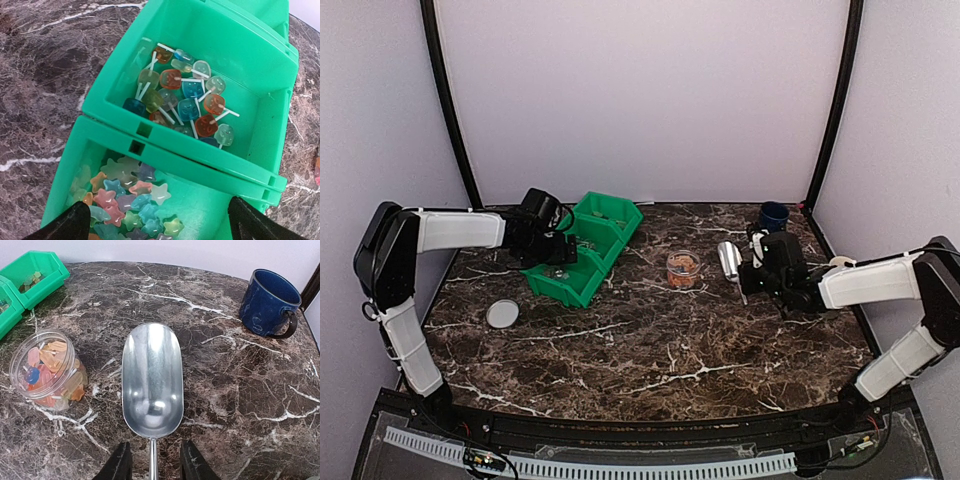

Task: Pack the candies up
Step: Move the storage box to the corner of the board.

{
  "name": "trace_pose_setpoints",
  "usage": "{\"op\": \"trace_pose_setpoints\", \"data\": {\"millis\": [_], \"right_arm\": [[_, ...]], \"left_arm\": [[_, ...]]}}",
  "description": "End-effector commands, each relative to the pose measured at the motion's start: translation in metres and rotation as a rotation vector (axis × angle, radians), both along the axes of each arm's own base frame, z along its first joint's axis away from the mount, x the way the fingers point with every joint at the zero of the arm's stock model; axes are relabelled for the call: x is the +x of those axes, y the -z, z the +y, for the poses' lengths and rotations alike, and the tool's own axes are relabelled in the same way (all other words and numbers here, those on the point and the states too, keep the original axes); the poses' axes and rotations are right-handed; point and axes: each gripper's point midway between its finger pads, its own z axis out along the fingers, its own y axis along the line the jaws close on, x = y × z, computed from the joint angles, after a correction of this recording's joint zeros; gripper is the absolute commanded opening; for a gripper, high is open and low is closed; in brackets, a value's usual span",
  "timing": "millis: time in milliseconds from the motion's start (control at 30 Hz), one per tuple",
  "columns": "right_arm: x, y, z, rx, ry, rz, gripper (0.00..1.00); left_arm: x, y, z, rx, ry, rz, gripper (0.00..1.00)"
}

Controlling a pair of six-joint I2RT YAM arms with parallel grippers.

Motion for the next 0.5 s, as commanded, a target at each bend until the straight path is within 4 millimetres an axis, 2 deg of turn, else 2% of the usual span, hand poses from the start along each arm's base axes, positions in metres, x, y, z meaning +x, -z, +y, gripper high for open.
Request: {"op": "trace_pose_setpoints", "data": {"millis": [0,300,400,467], "right_arm": [[0.0,-0.012,0.001,0.019,-0.009,-0.017,0.35],[-0.005,-0.024,0.003,0.03,-0.032,-0.023,0.37],[-0.005,-0.027,0.003,0.031,-0.035,-0.027,0.37],[-0.006,-0.027,0.003,0.03,-0.039,-0.024,0.37]], "left_arm": [[0.013,-0.017,0.024,0.094,-0.046,-0.045,0.99],[0.05,-0.033,0.071,0.157,-0.147,-0.088,0.99],[0.057,-0.032,0.081,0.153,-0.169,-0.077,0.99],[0.06,-0.045,0.083,0.15,-0.176,-0.108,0.99]]}}
